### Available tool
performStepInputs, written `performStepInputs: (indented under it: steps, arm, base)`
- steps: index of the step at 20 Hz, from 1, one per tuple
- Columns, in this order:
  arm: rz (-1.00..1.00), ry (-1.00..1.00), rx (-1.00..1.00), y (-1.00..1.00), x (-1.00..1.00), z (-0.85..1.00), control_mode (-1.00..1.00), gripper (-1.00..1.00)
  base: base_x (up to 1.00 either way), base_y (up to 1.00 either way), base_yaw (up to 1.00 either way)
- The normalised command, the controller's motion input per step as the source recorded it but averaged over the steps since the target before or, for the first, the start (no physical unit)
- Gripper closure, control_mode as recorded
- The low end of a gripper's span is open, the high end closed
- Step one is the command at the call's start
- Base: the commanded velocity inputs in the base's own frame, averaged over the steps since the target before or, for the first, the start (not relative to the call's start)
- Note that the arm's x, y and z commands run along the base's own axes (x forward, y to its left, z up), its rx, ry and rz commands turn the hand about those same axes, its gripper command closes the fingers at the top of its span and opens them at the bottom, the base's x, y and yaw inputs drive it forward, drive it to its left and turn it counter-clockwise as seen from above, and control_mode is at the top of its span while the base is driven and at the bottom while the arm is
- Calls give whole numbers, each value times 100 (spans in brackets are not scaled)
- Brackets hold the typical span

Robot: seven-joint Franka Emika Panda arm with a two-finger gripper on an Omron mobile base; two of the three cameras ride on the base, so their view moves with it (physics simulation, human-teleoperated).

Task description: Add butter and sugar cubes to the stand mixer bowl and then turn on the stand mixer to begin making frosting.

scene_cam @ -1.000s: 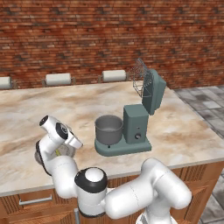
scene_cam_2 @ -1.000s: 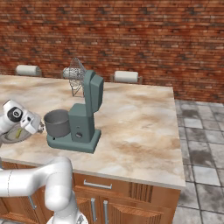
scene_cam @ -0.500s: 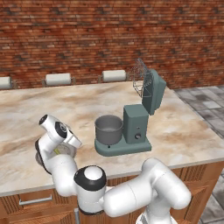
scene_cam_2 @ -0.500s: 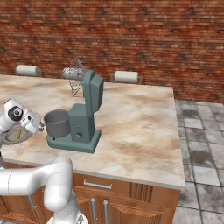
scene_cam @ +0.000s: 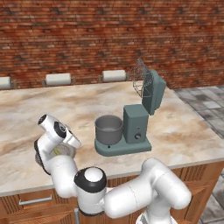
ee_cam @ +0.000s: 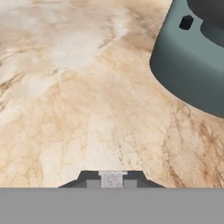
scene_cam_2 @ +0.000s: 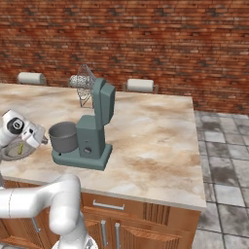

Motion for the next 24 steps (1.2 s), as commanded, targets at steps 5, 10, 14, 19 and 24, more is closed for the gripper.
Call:
performStepInputs:
  steps: [5, 10, 14, 19, 24]
  arm:
    - [-2, -13, 1, -5, -19, 80, -100, 100]
    - [-6, -12, 3, -24, -21, 99, -100, 100]
    - [-7, -8, 1, -42, -32, 92, -100, 100]
    - [-9, -4, 0, -39, -28, 73, -100, 100]
    - [-11, 0, 0, -51, -16, 31, -100, 100]
  base:
    - [0, 0, 0]
    - [0, 0, 0]
    - [0, 0, 0]
    - [0, 0, 0]
    - [0, 0, 0]
